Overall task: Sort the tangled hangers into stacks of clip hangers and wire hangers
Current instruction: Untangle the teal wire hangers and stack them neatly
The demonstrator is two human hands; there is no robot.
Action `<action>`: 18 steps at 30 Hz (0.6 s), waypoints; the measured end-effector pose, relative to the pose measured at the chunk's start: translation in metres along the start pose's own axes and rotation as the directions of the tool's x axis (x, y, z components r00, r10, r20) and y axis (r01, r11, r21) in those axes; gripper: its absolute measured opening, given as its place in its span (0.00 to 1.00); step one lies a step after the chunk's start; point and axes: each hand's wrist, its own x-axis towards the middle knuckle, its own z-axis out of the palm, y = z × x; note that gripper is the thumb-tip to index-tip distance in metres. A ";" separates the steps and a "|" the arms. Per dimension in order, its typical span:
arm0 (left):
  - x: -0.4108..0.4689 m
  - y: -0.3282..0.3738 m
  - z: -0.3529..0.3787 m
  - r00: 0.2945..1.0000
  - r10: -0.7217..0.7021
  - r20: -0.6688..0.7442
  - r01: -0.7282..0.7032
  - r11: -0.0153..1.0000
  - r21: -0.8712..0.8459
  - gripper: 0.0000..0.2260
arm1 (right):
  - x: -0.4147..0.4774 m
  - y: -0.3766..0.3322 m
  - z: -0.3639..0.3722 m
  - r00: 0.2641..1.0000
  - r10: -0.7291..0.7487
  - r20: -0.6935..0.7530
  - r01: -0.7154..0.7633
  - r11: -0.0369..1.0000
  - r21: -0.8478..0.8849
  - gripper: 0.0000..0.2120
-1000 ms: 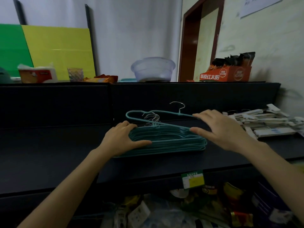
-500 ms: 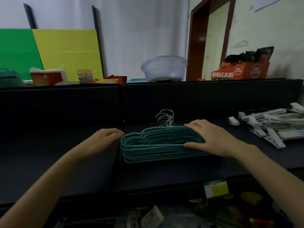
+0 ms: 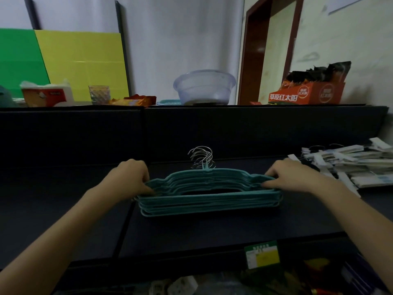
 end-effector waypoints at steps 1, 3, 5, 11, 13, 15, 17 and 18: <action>-0.001 0.005 0.000 1.000 -0.005 -0.018 0.007 0.998 0.070 0.12 | 0.001 -0.001 -0.002 1.000 -0.006 -0.006 0.005 1.000 -0.029 0.11; -0.001 0.014 0.000 0.999 -0.015 -0.031 0.020 0.986 0.164 0.12 | 0.004 0.000 -0.006 1.000 -0.018 -0.013 0.017 0.997 -0.074 0.10; 0.001 0.016 -0.002 1.000 -0.024 0.004 0.023 0.984 0.175 0.11 | 0.006 -0.001 -0.010 1.000 -0.025 -0.003 0.025 0.996 -0.086 0.10; 0.014 0.009 0.000 0.972 0.062 0.225 -0.046 0.996 -0.075 0.09 | 0.017 -0.009 -0.012 0.997 -0.003 0.079 0.019 0.978 -0.208 0.13; 0.013 0.011 0.001 0.962 0.088 0.259 -0.058 0.991 -0.121 0.08 | 0.021 -0.011 -0.009 0.997 0.012 0.071 0.006 0.968 -0.253 0.14; 0.012 0.013 0.005 0.967 0.077 0.244 -0.047 0.991 -0.124 0.06 | 0.022 -0.011 -0.007 0.998 0.031 0.058 -0.014 0.962 -0.272 0.14; 0.012 0.015 0.009 0.980 0.042 0.194 -0.030 0.998 -0.062 0.06 | 0.023 -0.011 -0.006 0.998 0.028 0.050 -0.013 0.960 -0.281 0.13; 0.014 0.016 0.011 0.985 0.027 0.168 -0.025 1.000 -0.016 0.06 | 0.023 -0.012 -0.006 0.999 0.019 0.044 -0.006 0.957 -0.288 0.12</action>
